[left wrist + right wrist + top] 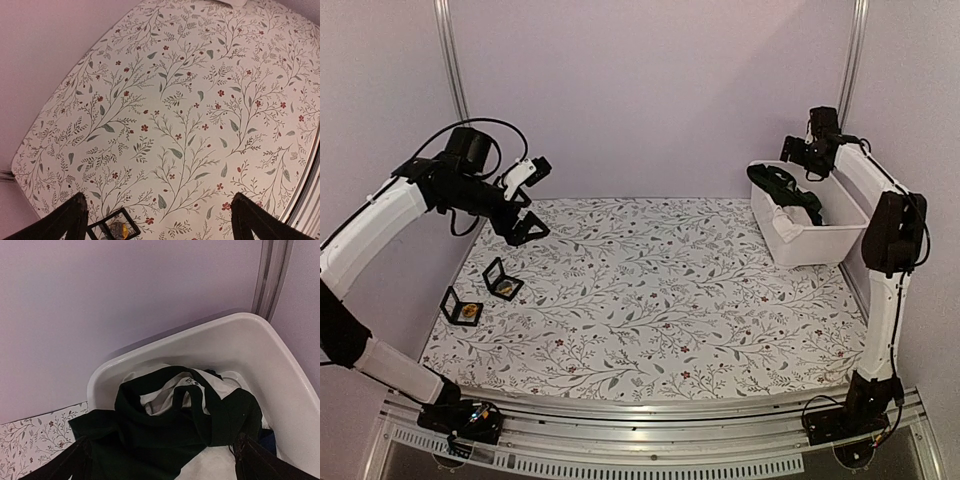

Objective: Pin the brooch onto the clothing

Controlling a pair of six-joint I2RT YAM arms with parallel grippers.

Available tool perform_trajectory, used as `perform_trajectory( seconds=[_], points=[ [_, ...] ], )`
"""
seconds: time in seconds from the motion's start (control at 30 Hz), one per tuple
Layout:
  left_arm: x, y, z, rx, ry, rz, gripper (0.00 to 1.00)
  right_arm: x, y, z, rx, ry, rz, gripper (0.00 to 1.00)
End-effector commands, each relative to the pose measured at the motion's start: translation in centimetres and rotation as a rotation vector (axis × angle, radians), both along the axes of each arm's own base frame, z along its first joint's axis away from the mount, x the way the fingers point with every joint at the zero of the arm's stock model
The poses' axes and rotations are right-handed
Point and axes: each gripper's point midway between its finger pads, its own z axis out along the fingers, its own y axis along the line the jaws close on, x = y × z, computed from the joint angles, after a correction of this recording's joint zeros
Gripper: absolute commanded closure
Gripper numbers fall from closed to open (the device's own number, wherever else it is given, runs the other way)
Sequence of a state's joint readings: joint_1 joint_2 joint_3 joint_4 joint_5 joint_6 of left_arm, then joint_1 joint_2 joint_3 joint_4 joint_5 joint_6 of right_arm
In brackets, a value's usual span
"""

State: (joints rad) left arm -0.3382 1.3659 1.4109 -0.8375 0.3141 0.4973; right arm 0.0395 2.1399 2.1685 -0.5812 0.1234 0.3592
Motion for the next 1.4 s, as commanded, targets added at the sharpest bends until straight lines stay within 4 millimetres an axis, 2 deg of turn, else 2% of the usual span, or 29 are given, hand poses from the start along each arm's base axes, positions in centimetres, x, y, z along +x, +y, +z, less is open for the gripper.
perform_trajectory(
  seconds=[0.0, 0.07, 0.17, 0.2, 0.23, 0.3, 0.37, 0.4, 0.43, 0.47, 0.5, 0.57, 0.6, 0.67, 0.7, 0.73, 0.77, 0.8, 0.83, 0.9, 1.0, 1.03, 1.1, 1.2, 1.23, 1.3, 1.37],
  points=[
    [-1.4, -0.1, -3.5, 0.089, 0.190, -0.025, 0.00, 3.2, -3.0, -8.6, 0.084, 0.134, -0.013, 0.05],
    [-0.8, -0.4, -4.2, 0.102, 0.224, -0.033, 0.00, 4.7, -1.9, -11.6, 0.140, 0.138, 0.050, 0.06],
    [0.2, -0.6, -5.8, 0.126, 0.250, -0.030, 0.00, 5.8, -0.9, -15.7, 0.195, 0.163, 0.092, 0.09],
    [0.6, -0.6, -6.4, 0.130, 0.261, -0.022, 0.01, 6.0, -0.7, -16.3, 0.204, 0.166, 0.100, 0.17],
    [0.8, -0.6, -6.7, 0.133, 0.267, -0.016, 0.00, 6.1, -0.6, -16.8, 0.208, 0.167, 0.106, 0.27],
    [1.0, -0.7, -7.0, 0.131, 0.272, -0.013, 0.00, 6.2, -1.2, -16.3, 0.187, 0.155, 0.095, 0.54],
    [1.1, -0.8, -7.0, 0.127, 0.267, -0.016, 0.00, 6.3, -1.9, -14.0, 0.155, 0.116, 0.087, 0.88],
    [1.1, -0.8, -6.9, 0.126, 0.264, -0.016, 0.00, 6.2, -2.3, -12.2, 0.135, 0.088, 0.079, 0.99],
    [1.1, -0.8, -6.9, 0.126, 0.263, -0.014, 0.00, 6.1, -2.7, -10.8, 0.118, 0.064, 0.068, 1.00],
    [1.0, -0.8, -6.8, 0.124, 0.262, -0.015, 0.00, 5.9, -2.9, -7.9, 0.090, 0.021, 0.069, 1.00],
    [0.9, -0.8, -6.6, 0.121, 0.257, -0.014, 0.00, 5.6, -3.2, -6.1, 0.065, -0.007, 0.067, 1.00],
    [0.6, -0.7, -6.2, 0.115, 0.246, -0.016, 0.00, 4.4, -3.5, -0.2, 0.020, -0.097, 0.066, 1.00],
    [0.4, -0.6, -6.1, 0.113, 0.242, -0.017, 0.00, 3.8, -3.6, 1.8, 0.006, -0.124, 0.065, 1.00],
    [0.0, -0.5, -5.5, 0.108, 0.226, -0.019, 0.00, 2.2, -3.4, 6.6, -0.016, -0.195, 0.074, 1.00],
    [-0.2, -0.4, -5.3, 0.108, 0.219, -0.018, 0.00, 0.7, -3.1, 10.1, -0.026, -0.252, 0.081, 1.00],
    [-0.3, -0.2, -5.0, 0.107, 0.210, -0.015, 0.00, -0.6, -2.5, 12.7, -0.038, -0.296, 0.090, 1.00],
    [-0.5, -0.1, -4.7, 0.105, 0.201, -0.012, 0.01, -1.5, -1.8, 14.4, -0.052, -0.328, 0.099, 1.00],
    [-0.6, 0.0, -4.3, 0.103, 0.190, -0.006, 0.01, -3.4, -1.0, 18.0, -0.078, -0.400, 0.116, 1.00],
    [-0.7, 0.1, -3.7, 0.098, 0.174, 0.002, 0.00, -4.5, -0.2, 19.9, -0.105, -0.442, 0.113, 1.00],
    [-0.7, 0.5, -2.8, 0.091, 0.146, 0.019, 0.01, -8.6, 3.3, 25.5, -0.128, -0.576, 0.186, 1.00],
    [-0.3, 1.5, -1.3, 0.079, 0.098, 0.066, 0.00, -13.8, 10.2, 31.2, -0.124, -0.754, 0.365, 1.00],
    [-0.1, 1.9, -0.8, 0.074, 0.078, 0.085, 0.00, -16.4, 12.8, 33.2, -0.134, -0.824, 0.441, 1.00],
    [0.2, 3.2, 0.2, 0.069, 0.049, 0.129, 0.01, -20.5, 18.0, 35.8, -0.126, -0.938, 0.598, 1.00],
    [0.1, 4.9, 1.5, 0.063, 0.011, 0.182, 0.00, -26.3, 24.0, 39.0, -0.097, -1.101, 0.781, 1.00],
    [0.0, 5.3, 1.8, 0.062, -0.001, 0.195, 0.00, -28.3, 25.2, 40.2, -0.075, -1.160, 0.830, 1.00],
    [-0.3, 6.2, 2.3, 0.065, -0.019, 0.221, 0.00, -31.5, 28.0, 41.5, -0.015, -1.238, 0.951, 1.00],
    [-0.6, 7.0, 2.7, 0.073, -0.037, 0.242, 0.00, -33.5, 29.6, 42.6, 0.031, -1.323, 1.028, 1.00]
  ],
)
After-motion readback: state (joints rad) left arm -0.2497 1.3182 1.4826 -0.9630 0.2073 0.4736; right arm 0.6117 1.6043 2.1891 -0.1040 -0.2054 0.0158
